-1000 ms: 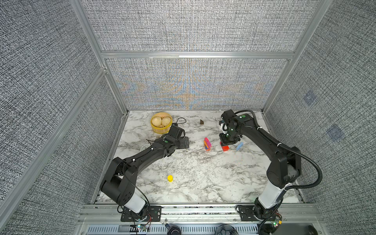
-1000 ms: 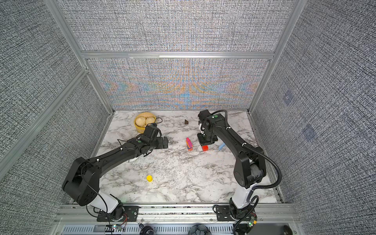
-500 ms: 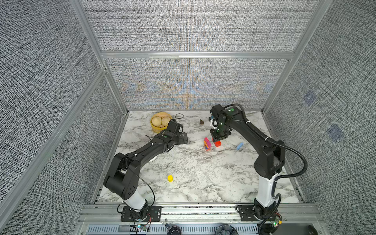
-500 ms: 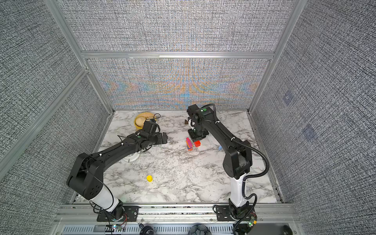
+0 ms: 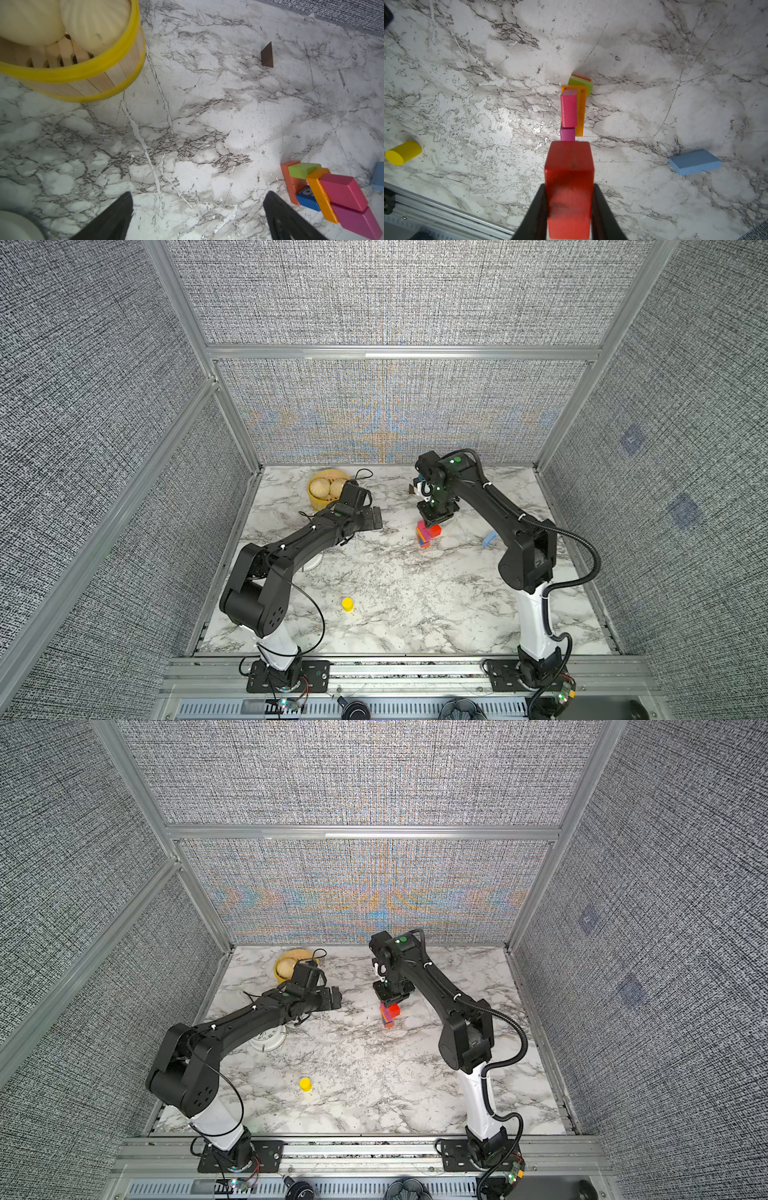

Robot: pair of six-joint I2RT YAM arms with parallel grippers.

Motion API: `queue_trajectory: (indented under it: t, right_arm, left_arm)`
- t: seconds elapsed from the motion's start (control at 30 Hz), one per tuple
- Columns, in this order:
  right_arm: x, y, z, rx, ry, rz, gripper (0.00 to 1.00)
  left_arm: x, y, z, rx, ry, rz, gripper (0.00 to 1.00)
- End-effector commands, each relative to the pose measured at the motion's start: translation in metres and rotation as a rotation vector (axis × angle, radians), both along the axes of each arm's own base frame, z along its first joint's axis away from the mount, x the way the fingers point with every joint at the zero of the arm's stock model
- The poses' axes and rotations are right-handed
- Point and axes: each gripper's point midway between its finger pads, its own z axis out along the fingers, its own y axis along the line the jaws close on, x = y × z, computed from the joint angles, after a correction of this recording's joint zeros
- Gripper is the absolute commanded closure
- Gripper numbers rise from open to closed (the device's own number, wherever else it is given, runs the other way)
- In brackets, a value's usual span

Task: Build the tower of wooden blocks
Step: 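Position the red block above the magenta cube with the right gripper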

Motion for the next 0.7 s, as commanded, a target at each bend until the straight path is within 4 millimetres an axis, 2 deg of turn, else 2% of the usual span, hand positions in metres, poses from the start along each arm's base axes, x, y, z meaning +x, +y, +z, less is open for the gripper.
queue_trajectory:
  t: [0.0,0.67]
  right_arm:
    - [-0.006,0.000,-0.001,-0.020,0.029,0.011,0.79]
    - [0.005,0.007,-0.014,-0.037,0.041,0.002,0.79]
  left_arm:
    - [0.004,0.000,-0.001,-0.009,-0.013,-0.003,0.01]
    - [0.008,-0.001,-0.014,-0.025,0.010,-0.006,0.01]
